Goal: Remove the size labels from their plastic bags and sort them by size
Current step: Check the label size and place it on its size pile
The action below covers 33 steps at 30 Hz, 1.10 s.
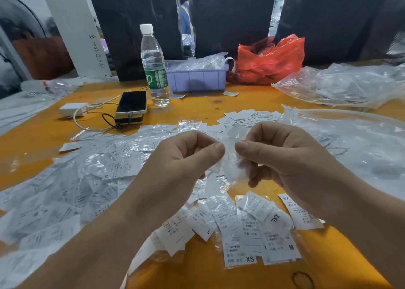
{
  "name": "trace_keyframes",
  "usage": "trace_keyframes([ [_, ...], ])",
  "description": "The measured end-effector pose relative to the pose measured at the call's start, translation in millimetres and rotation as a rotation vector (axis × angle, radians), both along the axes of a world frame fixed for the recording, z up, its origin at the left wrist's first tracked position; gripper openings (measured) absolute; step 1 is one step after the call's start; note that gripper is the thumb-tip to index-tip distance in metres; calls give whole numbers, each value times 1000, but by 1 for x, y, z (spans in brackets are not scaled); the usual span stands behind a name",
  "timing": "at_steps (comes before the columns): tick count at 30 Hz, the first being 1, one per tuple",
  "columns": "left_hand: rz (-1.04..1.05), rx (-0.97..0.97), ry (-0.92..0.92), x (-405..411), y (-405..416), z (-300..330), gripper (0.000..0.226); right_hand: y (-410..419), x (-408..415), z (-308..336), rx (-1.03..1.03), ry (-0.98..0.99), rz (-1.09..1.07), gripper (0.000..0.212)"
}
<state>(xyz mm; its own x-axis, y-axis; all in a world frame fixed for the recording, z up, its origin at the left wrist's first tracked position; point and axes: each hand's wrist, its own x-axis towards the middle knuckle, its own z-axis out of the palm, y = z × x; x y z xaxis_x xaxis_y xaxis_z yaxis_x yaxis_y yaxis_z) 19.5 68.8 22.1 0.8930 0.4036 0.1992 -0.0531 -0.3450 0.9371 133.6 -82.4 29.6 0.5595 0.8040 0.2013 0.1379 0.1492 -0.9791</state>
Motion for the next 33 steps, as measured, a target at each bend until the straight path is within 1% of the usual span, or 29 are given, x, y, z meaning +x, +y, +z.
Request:
trace_keyframes([
  [3, 36, 42, 11, 0, 0, -1, 22, -1, -2, 2, 56, 6, -69, 21],
  [7, -20, 71, 48, 0, -4, -1, 28, -2, -2, 4, 109, 8, -171, 21],
  [11, -62, 73, 40, 0, -6, -3, 18, -3, 0, 4, 131, -10, -236, 23],
  [13, -73, 57, 20, 0, -5, -4, 17, -4, 0, 5, 148, -14, -247, 22],
  [16, -87, 16, -10, 0, -6, -5, 24, -4, 1, 5, 178, 4, -249, 21],
  [20, -85, -29, -37, 0, -6, -4, 41, -3, 1, 5, 200, 43, -242, 31],
  [22, -68, -40, -41, 0, -6, -4, 47, -2, 2, 4, 213, 59, -243, 32],
  [24, -56, -39, -46, 0, -7, -3, 43, -2, 3, 4, 221, 62, -240, 32],
  [28, -86, -37, -55, -1, -8, -2, 23, -3, 4, 4, 238, 74, -224, 33],
  [33, -125, 0, 3, -1, -12, -2, 14, -2, 4, 4, 277, 98, -216, 35],
])
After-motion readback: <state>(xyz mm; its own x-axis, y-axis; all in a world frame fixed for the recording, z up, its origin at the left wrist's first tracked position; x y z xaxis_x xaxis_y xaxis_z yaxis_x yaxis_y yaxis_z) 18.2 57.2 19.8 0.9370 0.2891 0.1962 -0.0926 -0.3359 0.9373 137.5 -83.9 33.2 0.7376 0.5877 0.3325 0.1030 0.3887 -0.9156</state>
